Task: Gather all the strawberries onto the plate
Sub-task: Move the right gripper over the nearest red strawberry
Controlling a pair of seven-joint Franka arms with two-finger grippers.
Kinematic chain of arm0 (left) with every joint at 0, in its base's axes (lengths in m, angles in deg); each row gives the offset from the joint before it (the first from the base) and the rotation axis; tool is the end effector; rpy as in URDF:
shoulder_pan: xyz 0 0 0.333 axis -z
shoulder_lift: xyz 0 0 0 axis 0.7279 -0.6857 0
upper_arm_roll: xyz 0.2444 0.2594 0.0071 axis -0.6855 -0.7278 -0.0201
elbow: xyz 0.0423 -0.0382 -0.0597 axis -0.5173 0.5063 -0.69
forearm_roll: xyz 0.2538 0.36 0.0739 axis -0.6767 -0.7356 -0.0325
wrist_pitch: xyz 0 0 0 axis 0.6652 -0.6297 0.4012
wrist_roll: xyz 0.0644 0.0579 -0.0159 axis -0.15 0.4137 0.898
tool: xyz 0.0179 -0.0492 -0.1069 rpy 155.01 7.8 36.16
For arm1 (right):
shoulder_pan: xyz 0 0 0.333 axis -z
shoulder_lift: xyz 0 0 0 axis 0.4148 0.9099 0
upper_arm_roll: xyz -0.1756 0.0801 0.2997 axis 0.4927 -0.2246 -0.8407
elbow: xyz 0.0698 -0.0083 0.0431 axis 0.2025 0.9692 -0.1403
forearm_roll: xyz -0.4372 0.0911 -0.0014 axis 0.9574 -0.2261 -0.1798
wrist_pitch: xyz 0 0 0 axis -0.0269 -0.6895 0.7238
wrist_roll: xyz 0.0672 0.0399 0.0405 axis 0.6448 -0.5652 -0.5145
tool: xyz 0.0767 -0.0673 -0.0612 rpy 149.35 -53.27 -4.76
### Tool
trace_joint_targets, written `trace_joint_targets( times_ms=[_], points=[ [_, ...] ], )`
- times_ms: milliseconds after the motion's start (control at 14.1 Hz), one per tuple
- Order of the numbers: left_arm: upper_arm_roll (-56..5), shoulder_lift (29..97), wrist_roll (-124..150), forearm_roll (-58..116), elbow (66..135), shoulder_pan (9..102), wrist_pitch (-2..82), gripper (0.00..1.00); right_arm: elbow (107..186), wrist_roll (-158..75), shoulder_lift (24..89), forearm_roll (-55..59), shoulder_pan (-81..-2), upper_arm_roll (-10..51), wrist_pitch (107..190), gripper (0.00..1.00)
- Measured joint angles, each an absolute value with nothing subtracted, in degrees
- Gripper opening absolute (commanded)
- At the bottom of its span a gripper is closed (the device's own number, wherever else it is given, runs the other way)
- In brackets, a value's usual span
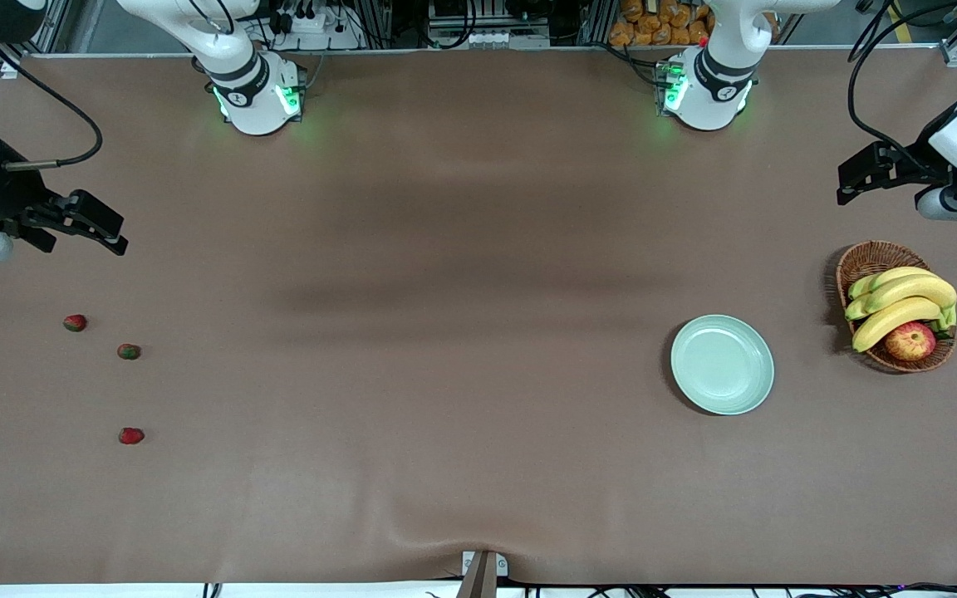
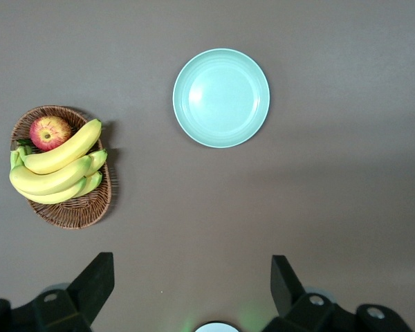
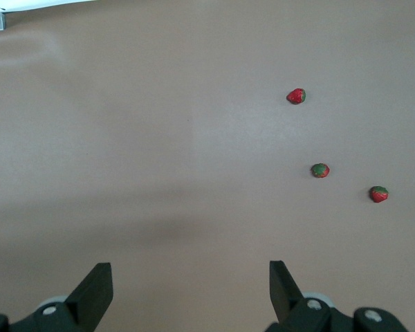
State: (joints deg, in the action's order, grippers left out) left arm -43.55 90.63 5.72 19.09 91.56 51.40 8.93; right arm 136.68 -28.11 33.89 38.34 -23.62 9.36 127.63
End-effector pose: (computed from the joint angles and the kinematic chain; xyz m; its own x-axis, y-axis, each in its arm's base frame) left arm 0.5879 -0.0473 0.6597 0.9941 -0.0919 -0.0574 -0.0929 -0.9956 -0.0152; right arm 0.6230 0.0529 0.6575 0.9949 -0.0690 0.0733 -0.0671 -0.9974 -0.0277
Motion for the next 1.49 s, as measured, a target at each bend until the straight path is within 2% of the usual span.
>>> trace_joint_targets(
  times_ms=[496,850,1062,1487],
  points=[
    [-43.5,90.6,5.7,19.1,91.4,51.4,8.9,1.00,136.7,-28.1,33.9,38.3,-23.1,9.5,126.8,1.00],
    [-43.5,90.6,5.7,19.1,91.1,51.4,8.9,1.00,137.4,-30.6,35.2,38.3,-19.4,9.5,126.7,1.00],
    [-43.6,90.5,5.7,20.0,91.1,51.3,8.9,1.00,137.6,-34.1,39.0,38.4,-16.7,9.5,129.2,1.00],
    [-43.7,90.4,5.7,21.4,91.1,51.2,8.7,1.00,137.6,-41.9,49.4,38.5,-13.2,9.6,141.0,1.00]
  ],
)
